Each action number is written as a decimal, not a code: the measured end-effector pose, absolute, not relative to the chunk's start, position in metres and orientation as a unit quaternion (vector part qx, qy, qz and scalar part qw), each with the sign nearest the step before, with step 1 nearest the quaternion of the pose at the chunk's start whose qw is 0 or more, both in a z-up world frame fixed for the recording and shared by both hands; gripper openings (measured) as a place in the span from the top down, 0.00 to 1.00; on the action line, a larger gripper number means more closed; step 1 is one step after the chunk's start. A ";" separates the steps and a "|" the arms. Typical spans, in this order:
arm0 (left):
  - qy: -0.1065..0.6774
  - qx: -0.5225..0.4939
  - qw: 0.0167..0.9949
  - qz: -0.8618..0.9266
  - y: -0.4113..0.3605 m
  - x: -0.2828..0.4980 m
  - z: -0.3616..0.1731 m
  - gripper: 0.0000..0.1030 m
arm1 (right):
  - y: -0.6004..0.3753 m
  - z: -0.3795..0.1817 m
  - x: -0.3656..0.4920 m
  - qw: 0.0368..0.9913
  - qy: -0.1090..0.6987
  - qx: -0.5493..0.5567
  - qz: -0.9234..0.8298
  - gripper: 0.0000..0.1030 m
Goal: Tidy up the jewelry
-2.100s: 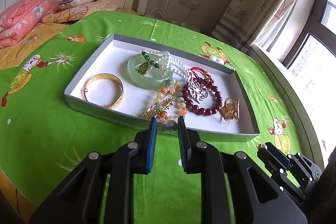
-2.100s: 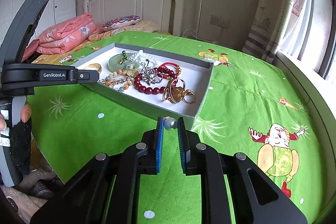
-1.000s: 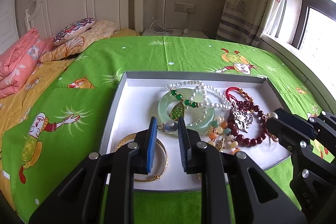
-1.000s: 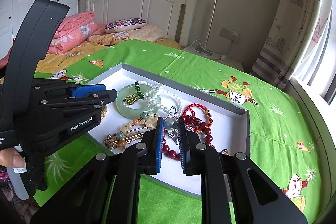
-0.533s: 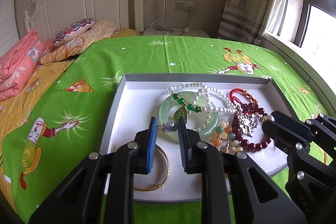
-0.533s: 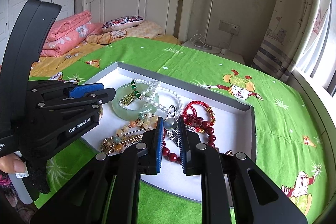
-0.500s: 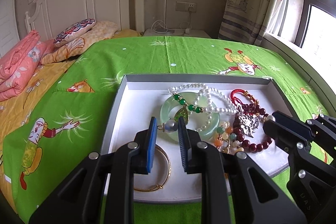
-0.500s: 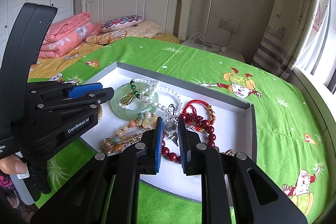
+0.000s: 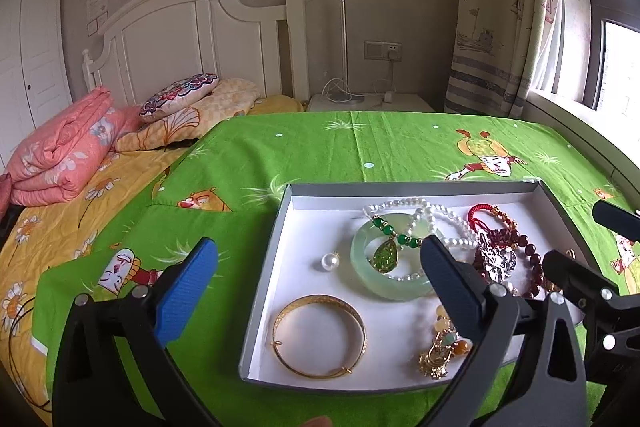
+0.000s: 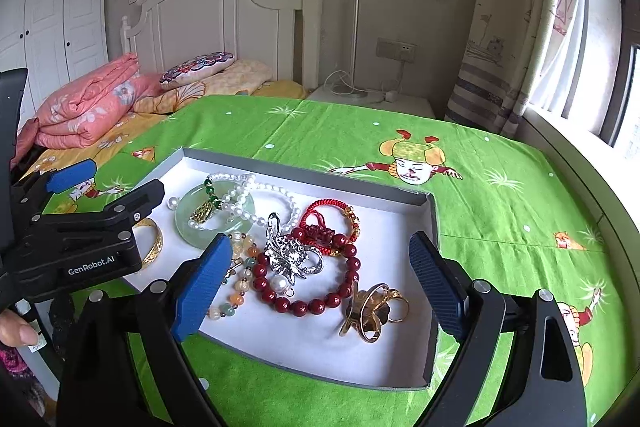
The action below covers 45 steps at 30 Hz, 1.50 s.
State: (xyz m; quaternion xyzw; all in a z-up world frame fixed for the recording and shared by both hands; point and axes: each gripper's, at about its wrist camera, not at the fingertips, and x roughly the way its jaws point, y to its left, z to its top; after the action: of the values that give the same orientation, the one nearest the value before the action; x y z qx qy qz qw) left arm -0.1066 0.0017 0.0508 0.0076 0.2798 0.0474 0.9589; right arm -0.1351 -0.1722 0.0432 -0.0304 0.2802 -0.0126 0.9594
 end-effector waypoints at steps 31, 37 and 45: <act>0.297 0.017 0.954 0.027 -0.002 -0.151 0.029 0.02 | -0.174 0.026 -0.161 0.957 0.268 0.042 -0.098 0.16; 0.292 0.028 0.956 -0.001 -0.010 -0.156 0.027 0.02 | -0.174 0.025 -0.161 0.958 0.267 0.041 -0.100 0.16; 0.284 0.028 0.958 -0.007 -0.011 -0.159 0.028 0.03 | -0.177 0.023 -0.157 0.956 0.275 0.048 -0.095 0.16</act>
State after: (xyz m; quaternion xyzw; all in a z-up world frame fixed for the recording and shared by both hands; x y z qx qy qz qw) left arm -0.1589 -0.0113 0.0281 0.0281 0.2837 -0.0070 0.9585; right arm -0.1572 -0.1767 0.0229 0.0480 0.2748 -0.0949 0.9556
